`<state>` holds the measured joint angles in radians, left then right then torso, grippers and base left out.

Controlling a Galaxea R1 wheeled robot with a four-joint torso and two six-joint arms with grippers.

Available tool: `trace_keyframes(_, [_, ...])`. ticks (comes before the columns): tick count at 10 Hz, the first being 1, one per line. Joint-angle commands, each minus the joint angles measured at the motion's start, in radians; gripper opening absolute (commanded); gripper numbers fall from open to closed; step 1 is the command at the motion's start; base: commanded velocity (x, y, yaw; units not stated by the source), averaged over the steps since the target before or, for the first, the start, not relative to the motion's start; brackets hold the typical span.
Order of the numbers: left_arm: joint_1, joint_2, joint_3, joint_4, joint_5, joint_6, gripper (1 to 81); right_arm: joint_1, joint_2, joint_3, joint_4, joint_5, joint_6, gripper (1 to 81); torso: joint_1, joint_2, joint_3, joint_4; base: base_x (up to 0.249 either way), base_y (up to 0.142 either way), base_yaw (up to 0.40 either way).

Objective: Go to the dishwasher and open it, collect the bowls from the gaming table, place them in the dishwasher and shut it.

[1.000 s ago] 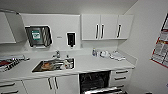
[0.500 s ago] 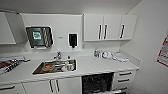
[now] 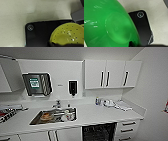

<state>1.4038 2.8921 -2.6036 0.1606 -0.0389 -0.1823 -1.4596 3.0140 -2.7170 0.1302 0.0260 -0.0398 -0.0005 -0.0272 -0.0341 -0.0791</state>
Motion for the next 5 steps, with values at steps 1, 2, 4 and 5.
trace_keyframes(1, [-0.065,-0.014,0.003,-0.004,0.040,0.001,1.0,0.055,0.004,0.008,-0.012,-0.069,-0.008,1.0,0.001,0.000,0.000,0.000,0.164,0.000,0.000])
trace_keyframes(2, [-0.067,-0.013,0.003,-0.004,0.040,0.001,1.0,0.055,0.004,0.008,-0.012,-0.069,-0.009,1.0,0.001,0.000,0.000,0.000,0.164,0.000,0.000])
trace_keyframes(4, [-0.067,-0.011,0.003,-0.003,0.040,0.001,1.0,0.057,0.002,0.008,-0.012,-0.069,-0.009,1.0,0.001,0.000,0.000,0.000,0.163,0.000,0.000])
trace_keyframes(5, [-0.067,-0.011,0.003,-0.004,0.040,0.001,1.0,0.055,0.002,0.008,-0.012,-0.069,-0.009,1.0,0.001,0.000,0.000,0.000,0.139,0.000,0.000])
